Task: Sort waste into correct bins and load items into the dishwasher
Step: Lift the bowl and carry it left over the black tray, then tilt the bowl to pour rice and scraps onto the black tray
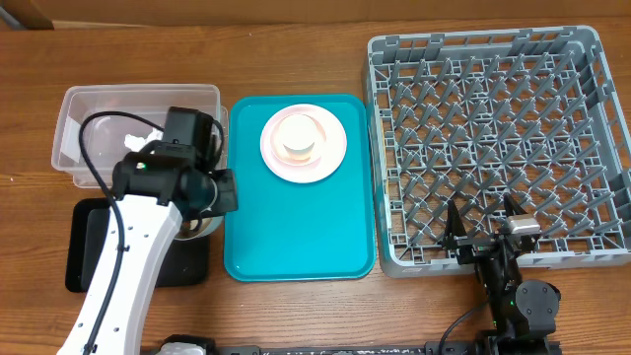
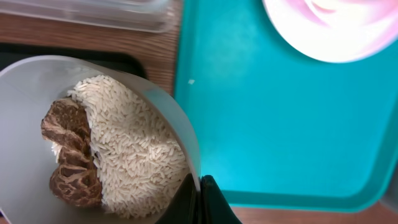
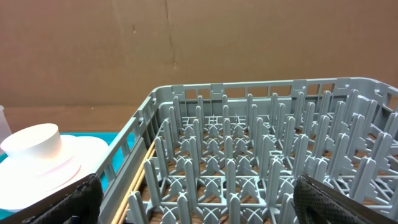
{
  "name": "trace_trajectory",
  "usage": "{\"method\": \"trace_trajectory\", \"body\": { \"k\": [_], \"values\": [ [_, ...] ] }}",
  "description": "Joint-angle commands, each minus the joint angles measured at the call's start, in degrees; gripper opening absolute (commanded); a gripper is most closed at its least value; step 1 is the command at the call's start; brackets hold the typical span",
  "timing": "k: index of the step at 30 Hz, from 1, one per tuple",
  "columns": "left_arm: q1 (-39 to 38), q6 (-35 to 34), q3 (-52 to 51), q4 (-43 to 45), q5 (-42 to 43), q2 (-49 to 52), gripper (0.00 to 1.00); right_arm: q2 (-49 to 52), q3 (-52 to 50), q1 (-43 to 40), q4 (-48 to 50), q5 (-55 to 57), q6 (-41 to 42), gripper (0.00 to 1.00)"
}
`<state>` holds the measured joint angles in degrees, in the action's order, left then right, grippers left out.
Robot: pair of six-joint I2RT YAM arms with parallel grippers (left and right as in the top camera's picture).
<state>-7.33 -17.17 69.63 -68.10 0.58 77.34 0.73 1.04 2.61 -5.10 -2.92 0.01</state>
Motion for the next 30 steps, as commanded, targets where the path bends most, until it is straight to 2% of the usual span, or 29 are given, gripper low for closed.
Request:
{"method": "trace_trajectory", "body": {
  "k": [1,8,14,23,30],
  "values": [
    [2.80,-1.14,-0.70,0.37,-2.91,-0.96,0.04,-0.57,-0.59,-0.44,0.44,0.28,0.22,1.00],
    [8.94,2.25,-2.38,1.29,1.68,-0.96,0.04,-0.57,-0.59,-0.44,0.46,0.28,0.22,1.00],
    [15.85,7.80,-4.37,2.62,11.72,-0.96,0.04,-0.57,-0.59,-0.44,0.46,0.28,0.22,1.00],
    [30.16,14.71,-7.45,8.87,32.98,-0.96,0.04,-0.57,-0.59,-0.44,0.46,0.28,0.22,1.00],
    [44.17,14.95,-13.42,16.13,47.21,-0.96,0.04,-0.57,-0.59,-0.44,0.44,0.28,0.22,1.00]
  ]
}}
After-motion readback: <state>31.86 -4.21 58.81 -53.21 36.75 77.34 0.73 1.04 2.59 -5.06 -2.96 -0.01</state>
